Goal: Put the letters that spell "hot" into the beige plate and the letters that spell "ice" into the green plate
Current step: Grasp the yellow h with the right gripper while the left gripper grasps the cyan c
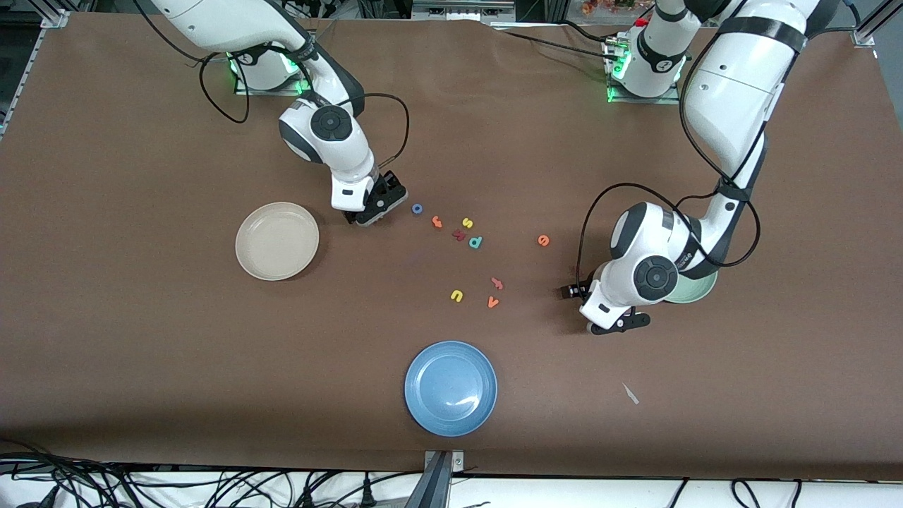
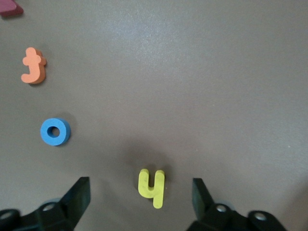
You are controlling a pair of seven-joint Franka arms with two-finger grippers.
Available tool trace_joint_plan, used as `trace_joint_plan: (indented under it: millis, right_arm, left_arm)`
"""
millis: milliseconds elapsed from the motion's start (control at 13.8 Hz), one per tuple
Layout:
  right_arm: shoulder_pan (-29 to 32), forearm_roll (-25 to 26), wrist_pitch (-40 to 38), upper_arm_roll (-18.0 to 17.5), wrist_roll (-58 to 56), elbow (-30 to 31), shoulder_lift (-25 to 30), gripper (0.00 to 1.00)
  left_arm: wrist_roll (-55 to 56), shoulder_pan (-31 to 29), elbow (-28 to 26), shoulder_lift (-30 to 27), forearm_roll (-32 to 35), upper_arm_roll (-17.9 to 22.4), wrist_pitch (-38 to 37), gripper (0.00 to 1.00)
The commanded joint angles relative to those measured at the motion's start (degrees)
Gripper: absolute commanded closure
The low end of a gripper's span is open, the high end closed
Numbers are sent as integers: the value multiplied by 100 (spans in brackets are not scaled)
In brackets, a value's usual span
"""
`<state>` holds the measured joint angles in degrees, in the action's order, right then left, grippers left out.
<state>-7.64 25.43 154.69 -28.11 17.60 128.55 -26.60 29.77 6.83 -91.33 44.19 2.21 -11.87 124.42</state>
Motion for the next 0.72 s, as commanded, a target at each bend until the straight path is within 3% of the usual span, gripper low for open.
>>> trace_joint_plan:
  millis: [0,217,434,650]
  right_arm:
    - [52,138,228,-19,-29,30,-117,12]
    - [52,138,281,-10,-11,48,-170,13]
    - [52,138,369,34,-11,109,-178,21]
    - [52,147,527,113,-20,197,-179,29]
  left_arm:
    - [-59,73,72,64,104,53,48,20]
    - [2,82,72,64,104,53,48,31]
    - [20,82,72,64,104,53,48,45]
    - [64,134,10,55,86,53,13,50]
